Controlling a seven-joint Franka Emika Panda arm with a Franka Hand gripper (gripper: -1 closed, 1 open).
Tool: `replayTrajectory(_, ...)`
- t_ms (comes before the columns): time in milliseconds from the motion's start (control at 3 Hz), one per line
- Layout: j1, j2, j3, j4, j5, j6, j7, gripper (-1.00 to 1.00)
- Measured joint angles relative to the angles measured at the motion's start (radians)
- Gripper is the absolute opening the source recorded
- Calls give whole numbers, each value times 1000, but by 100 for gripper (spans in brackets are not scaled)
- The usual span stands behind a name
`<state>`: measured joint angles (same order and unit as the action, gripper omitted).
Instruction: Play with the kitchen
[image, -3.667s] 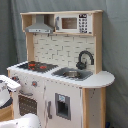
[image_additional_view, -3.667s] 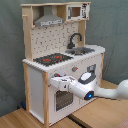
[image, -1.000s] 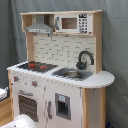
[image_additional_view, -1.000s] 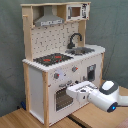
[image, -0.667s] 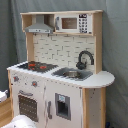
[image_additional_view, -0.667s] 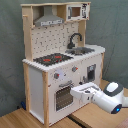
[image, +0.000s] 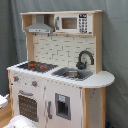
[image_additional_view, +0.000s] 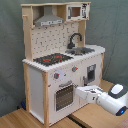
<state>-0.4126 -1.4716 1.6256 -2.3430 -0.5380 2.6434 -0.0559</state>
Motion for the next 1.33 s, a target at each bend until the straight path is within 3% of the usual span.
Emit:
replayTrajectory(667, 107, 1, -3, -124, 0, -32, 148, 100)
replayTrajectory(1333, 185, 1, -18, -279, 1, -19, 276, 100)
